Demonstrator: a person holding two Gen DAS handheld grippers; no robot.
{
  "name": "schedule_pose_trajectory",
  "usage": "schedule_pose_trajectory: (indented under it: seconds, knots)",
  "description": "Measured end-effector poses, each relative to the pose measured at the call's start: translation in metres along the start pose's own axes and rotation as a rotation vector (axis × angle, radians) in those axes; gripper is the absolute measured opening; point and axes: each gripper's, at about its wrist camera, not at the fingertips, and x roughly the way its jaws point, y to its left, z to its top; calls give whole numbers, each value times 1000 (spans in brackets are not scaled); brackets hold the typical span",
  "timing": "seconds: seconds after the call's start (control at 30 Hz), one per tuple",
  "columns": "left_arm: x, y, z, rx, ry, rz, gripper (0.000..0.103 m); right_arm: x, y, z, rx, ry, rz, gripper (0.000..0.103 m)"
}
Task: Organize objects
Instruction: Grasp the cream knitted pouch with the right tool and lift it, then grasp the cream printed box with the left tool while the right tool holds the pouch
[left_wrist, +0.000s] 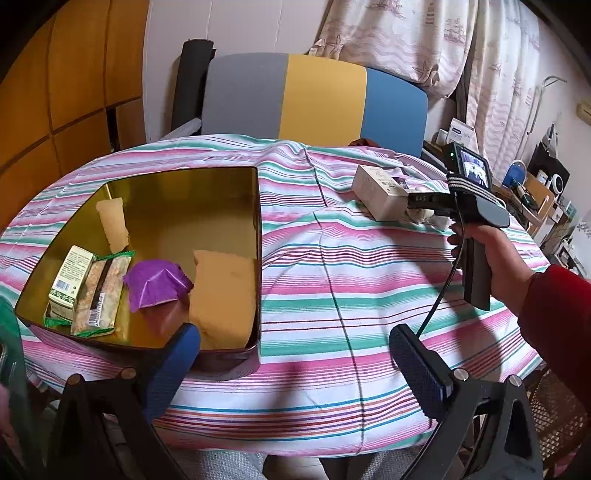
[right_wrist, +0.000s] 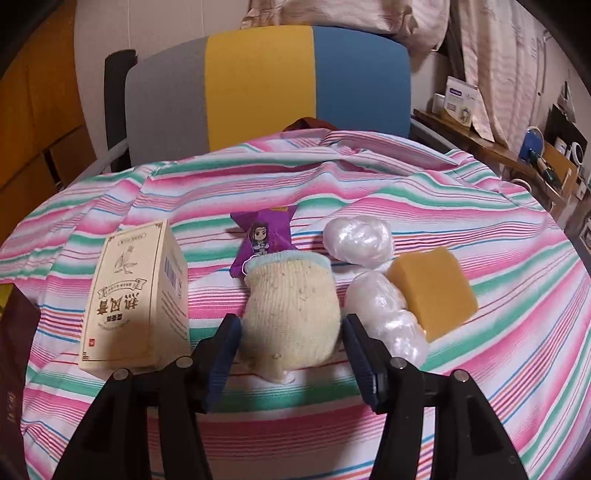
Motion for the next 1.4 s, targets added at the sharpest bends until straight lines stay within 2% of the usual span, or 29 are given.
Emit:
schedule_pose_trajectory:
  seconds: [0.13, 0.3, 0.43, 0.5, 0.6, 0.73, 0.9, 1.1, 1.23, 1.4]
  knots:
    - [-2, -2, 2, 6, -9, 0, 103, -1, -4, -2, 16, -20, 31, 56]
    - [4, -5, 9, 8, -7, -8, 103, -17, 4, -14, 9, -23, 133, 55]
    - [14, -11, 21, -5, 3, -25, 103, -39, 19, -36, -37, -52, 209, 55]
    - [18, -14, 26, -5, 0, -29, 103, -47, 20, -42, -40, -80, 200, 55]
    - [26, -23, 39, 11, -10, -27, 103, -60, 14, -48, 5, -141, 133, 55]
    - [43, -35, 60, 30, -13, -15, 103, -56, -1, -50, 95, -141, 72, 55]
    - [77, -49, 88, 34, 7, -21, 103, -50, -14, -53, 153, -122, 62, 55]
    - [132, -64, 120, 24, 76, -13, 103, -48, -23, -59, 198, -109, 49, 55]
    - [156, -79, 136, 23, 78, -45, 103, -50, -22, -60, 197, -114, 45, 55]
    - [182, -101, 147, 95, 64, -76, 103, -50, -19, -61, 185, -123, 31, 55]
